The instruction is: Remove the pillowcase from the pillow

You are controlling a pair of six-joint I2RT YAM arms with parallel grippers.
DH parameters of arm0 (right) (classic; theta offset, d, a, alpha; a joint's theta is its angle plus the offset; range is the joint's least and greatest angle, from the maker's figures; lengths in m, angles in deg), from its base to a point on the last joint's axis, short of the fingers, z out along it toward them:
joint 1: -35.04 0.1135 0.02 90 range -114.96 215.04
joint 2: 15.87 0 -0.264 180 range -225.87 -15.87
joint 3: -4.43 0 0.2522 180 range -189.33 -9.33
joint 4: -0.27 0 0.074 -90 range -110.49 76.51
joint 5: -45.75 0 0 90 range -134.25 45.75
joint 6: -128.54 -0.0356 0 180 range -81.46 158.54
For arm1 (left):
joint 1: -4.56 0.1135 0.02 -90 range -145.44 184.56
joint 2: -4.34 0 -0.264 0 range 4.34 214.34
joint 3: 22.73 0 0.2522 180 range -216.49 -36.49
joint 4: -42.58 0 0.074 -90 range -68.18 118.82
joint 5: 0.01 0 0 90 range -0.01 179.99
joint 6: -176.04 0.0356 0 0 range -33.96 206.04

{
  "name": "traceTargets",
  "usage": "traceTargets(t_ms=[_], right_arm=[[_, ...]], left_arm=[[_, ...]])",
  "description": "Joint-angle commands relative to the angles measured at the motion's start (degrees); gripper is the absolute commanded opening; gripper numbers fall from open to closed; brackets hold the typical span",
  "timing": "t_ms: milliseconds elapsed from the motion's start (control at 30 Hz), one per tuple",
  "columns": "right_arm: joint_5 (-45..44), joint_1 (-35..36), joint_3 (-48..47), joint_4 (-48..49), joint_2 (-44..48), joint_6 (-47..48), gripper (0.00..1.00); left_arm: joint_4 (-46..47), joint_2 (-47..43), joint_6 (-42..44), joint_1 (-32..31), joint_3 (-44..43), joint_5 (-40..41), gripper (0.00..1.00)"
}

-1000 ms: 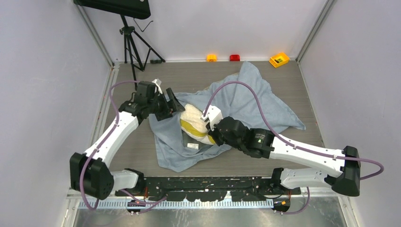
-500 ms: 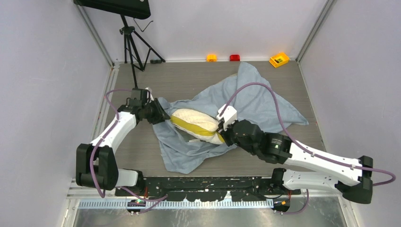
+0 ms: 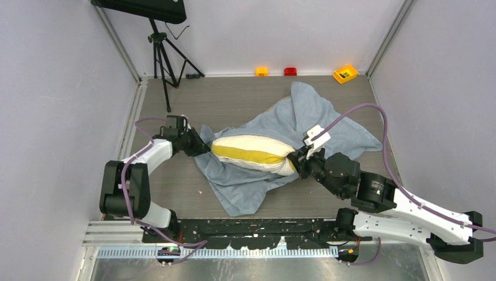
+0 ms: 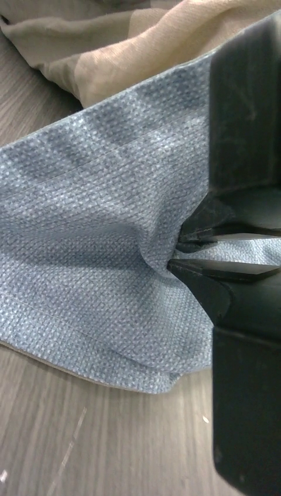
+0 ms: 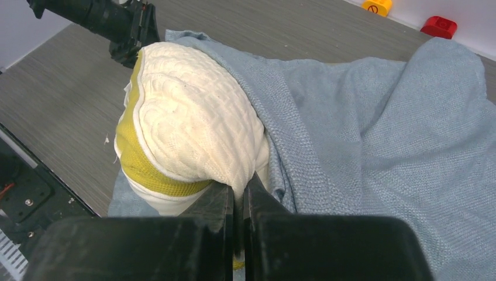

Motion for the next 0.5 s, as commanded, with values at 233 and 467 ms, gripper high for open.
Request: traceTargets(t_ms=[233, 467], right_arm=[[19.18, -0.04, -7.58, 8.4, -11.19, -2.66, 0.0], [36.84, -0.05, -8.83, 6.75, -17.68, -3.28, 0.0]], left_arm=[[11.56, 11.31, -6.99, -10.12, -10.32, 0.5, 0.24], [21.52, 23.07, -10.84, -10.06, -23.28, -10.57, 0.26]])
